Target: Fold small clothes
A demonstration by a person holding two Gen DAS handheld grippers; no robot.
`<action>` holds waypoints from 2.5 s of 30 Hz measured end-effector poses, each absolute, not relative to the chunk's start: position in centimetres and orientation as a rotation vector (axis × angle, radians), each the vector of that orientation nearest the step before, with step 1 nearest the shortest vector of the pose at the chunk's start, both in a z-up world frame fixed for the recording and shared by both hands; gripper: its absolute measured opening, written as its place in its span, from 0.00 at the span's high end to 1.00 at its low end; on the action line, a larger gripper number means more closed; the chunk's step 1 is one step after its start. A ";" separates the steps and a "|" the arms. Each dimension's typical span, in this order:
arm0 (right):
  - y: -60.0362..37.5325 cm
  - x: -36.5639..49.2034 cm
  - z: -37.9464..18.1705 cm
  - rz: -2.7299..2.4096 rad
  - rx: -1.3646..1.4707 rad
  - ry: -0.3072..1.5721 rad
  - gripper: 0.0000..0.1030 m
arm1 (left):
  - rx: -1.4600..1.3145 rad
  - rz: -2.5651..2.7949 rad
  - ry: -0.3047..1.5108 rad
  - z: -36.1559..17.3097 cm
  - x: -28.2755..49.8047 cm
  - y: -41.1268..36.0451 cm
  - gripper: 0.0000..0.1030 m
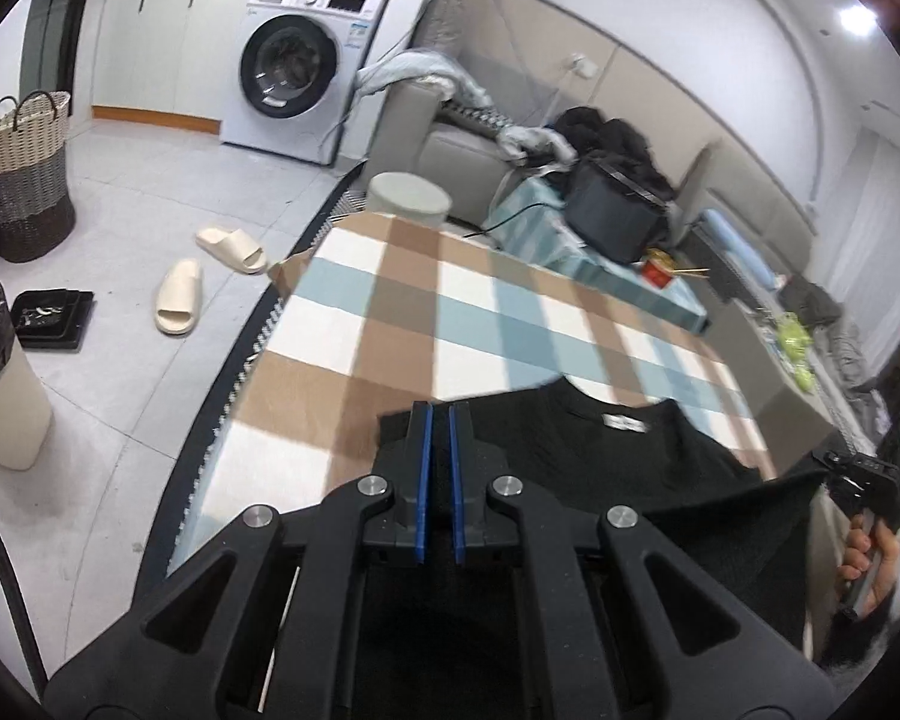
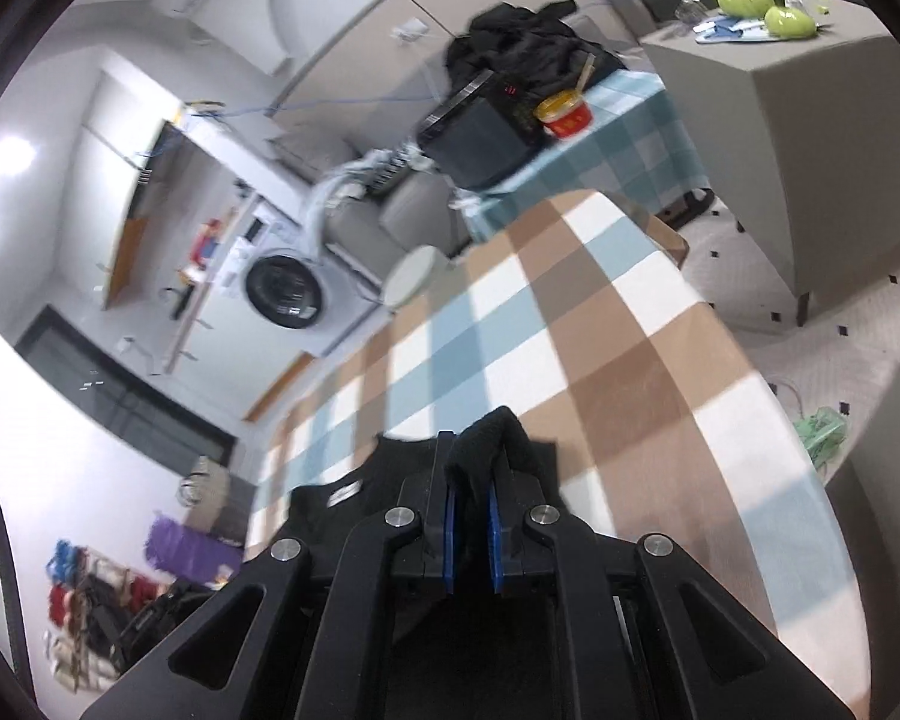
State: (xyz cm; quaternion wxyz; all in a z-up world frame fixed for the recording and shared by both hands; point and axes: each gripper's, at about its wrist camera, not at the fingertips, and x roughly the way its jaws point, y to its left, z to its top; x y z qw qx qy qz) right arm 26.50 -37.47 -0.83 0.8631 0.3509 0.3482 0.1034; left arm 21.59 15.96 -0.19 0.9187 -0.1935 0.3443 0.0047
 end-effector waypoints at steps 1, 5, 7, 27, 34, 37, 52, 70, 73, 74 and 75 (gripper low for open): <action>-37.2 27.7 -1.2 0.207 0.723 0.758 0.84 | -0.396 0.033 0.724 -0.7 22.4 16.2 0.96; -37.0 29.8 -2.3 0.162 0.700 0.828 0.67 | -0.413 0.107 0.836 -3.1 24.6 17.9 0.70; -37.1 29.4 -2.3 0.160 0.684 0.834 0.56 | -0.443 0.122 0.826 -3.6 24.0 18.5 0.54; -36.1 24.7 -3.7 0.228 0.582 0.913 0.46 | -0.111 -0.079 0.819 -4.3 22.9 10.8 0.99; -37.3 25.6 -4.3 0.184 0.621 0.913 0.46 | -0.330 0.041 0.706 -2.3 23.6 17.2 0.99; -37.7 26.2 -4.9 0.165 0.632 0.928 0.46 | -0.418 0.106 0.746 -4.0 24.3 19.8 0.99; -36.0 30.0 -7.0 0.246 0.573 0.967 0.49 | -0.415 0.084 0.869 -7.4 26.1 18.8 0.49; -34.9 29.1 -0.2 0.347 0.459 0.689 0.95 | -0.432 0.032 0.679 -2.5 24.6 18.4 0.97; -34.9 30.3 -0.6 0.293 0.445 0.701 0.95 | -0.423 0.066 0.684 -2.6 25.5 18.7 0.97; -34.9 30.6 -1.0 0.280 0.446 0.709 0.95 | -0.420 0.081 0.702 -3.1 25.9 18.7 0.97; -34.8 31.2 -1.6 0.271 0.444 0.733 0.95 | -0.409 0.103 0.737 -3.8 26.4 18.7 0.97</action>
